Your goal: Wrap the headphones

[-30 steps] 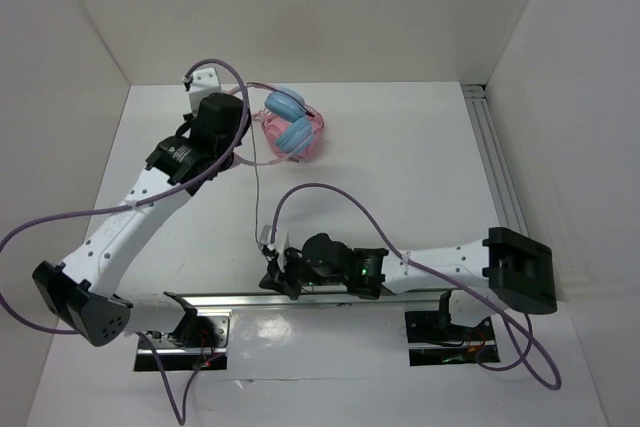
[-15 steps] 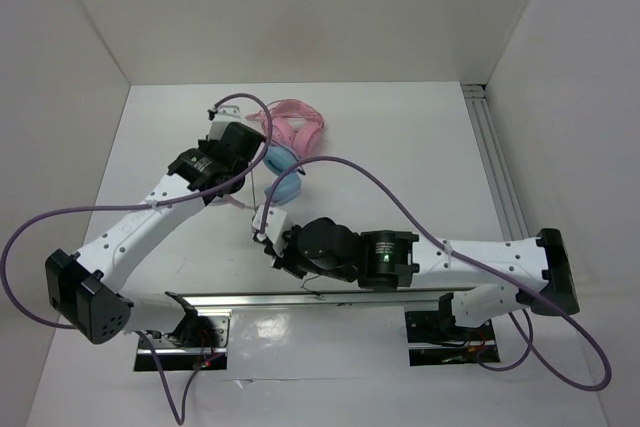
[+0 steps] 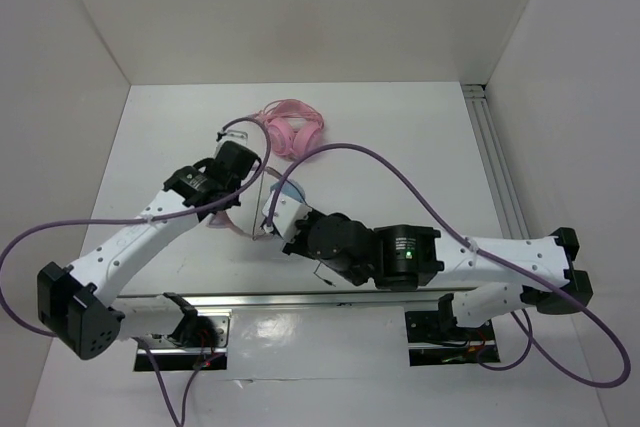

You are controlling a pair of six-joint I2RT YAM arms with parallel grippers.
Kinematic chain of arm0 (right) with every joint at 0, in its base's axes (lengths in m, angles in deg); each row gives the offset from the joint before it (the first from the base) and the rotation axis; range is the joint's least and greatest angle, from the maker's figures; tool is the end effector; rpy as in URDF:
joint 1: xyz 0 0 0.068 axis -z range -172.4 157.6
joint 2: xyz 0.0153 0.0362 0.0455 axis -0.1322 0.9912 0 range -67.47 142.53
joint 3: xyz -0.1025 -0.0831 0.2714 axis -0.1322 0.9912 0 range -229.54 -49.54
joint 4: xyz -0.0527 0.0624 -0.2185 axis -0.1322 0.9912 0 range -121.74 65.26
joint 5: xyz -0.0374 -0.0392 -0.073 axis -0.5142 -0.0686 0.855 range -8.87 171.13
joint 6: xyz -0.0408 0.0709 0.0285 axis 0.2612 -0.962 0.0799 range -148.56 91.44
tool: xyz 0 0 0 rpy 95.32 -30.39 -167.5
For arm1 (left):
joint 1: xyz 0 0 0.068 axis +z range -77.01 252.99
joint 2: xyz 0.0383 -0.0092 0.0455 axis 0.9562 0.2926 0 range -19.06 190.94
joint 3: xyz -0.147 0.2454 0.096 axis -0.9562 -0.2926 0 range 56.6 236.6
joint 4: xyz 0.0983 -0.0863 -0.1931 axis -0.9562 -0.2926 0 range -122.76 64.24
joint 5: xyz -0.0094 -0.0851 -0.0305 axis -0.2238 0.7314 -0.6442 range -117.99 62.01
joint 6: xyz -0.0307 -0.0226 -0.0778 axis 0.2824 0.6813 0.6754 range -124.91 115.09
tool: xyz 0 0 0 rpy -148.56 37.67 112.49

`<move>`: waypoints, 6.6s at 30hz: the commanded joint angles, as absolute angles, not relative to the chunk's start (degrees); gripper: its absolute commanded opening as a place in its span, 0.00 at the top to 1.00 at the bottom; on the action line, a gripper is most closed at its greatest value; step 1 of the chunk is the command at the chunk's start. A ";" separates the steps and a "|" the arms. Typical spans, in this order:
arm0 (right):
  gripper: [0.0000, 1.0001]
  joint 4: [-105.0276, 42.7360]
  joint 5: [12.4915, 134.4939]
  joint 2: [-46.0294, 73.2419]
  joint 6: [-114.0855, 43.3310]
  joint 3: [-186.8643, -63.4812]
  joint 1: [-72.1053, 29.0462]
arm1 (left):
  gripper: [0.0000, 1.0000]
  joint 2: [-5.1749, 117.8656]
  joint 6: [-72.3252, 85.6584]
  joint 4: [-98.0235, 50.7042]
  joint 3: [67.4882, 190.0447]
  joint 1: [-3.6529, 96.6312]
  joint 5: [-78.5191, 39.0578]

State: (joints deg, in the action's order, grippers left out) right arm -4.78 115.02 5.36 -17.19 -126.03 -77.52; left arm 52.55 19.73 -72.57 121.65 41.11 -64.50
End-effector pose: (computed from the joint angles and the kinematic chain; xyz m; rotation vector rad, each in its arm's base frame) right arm 0.0656 0.2653 0.4134 -1.1503 1.5317 0.2839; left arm 0.2180 -0.0819 0.3186 -0.1043 2.2880 0.3045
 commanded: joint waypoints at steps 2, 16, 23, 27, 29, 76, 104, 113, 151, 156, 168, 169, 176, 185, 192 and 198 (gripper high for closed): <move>1.00 -13.79 134.55 0.12 -8.10 -123.29 -78.10 | 1.00 44.33 12.59 -65.25 117.87 40.38 -50.87; 1.00 -25.86 113.41 0.29 -2.10 -122.93 -48.76 | 1.00 31.22 8.53 -64.44 113.64 31.86 -33.36; 1.00 -24.09 93.81 3.18 -8.52 -121.09 -32.93 | 1.00 28.06 7.92 -67.15 116.97 31.86 -29.68; 1.00 -26.11 84.67 5.64 -11.15 -119.68 -30.55 | 1.00 27.35 5.73 -68.65 120.92 31.86 -23.87; 1.00 -27.95 83.52 6.17 -12.65 -119.15 -30.55 | 1.00 27.35 5.11 -70.57 123.20 31.86 -23.16; 0.75 -94.50 50.28 37.73 -54.58 -93.66 -34.50 | 1.00 40.97 25.67 -72.43 154.77 31.86 -55.58; 0.65 -93.79 51.95 42.92 -52.47 -91.29 -37.92 | 1.00 40.44 29.72 -74.19 153.72 35.20 -59.28; 0.97 -92.48 54.23 43.97 -51.41 -90.67 -41.00 | 1.00 40.44 32.52 -74.81 152.58 37.48 -63.75; 1.00 -7.64 134.81 2.49 -12.58 -118.02 -78.80 | 1.00 40.36 11.09 -67.07 114.61 31.52 -41.55; 1.00 -19.25 142.12 1.17 -5.45 -110.28 -77.05 | 1.00 39.83 9.94 -69.79 115.74 25.53 -38.28; 0.89 -24.62 129.12 -7.80 -4.13 -106.85 -69.04 | 1.00 40.10 14.34 -82.36 124.62 16.56 -40.83; 0.89 -24.62 128.08 -7.80 -4.13 -106.84 -68.52 | 1.00 39.57 13.46 -82.36 125.23 16.56 -39.95; 0.91 -19.79 111.83 -7.80 -8.79 -109.30 -58.42 | 1.00 38.33 12.14 -84.12 130.95 16.56 -39.16; 0.79 -22.15 94.86 -4.63 -13.17 -109.93 -43.57 | 1.00 36.93 12.49 -84.65 134.64 16.56 -45.56; 0.78 -26.64 90.63 0.02 -14.76 -108.61 -38.29 | 1.00 39.38 12.49 -85.18 137.27 18.84 -49.35; 0.65 -29.63 88.96 2.12 -15.99 -106.32 -37.15 | 1.00 41.23 11.44 -85.18 138.34 21.13 -51.02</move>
State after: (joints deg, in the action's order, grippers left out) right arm -25.96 84.29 0.66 -15.26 -107.10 -40.52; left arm 42.35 13.09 -82.30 134.79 20.54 -52.11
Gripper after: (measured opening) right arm 0.327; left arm 0.102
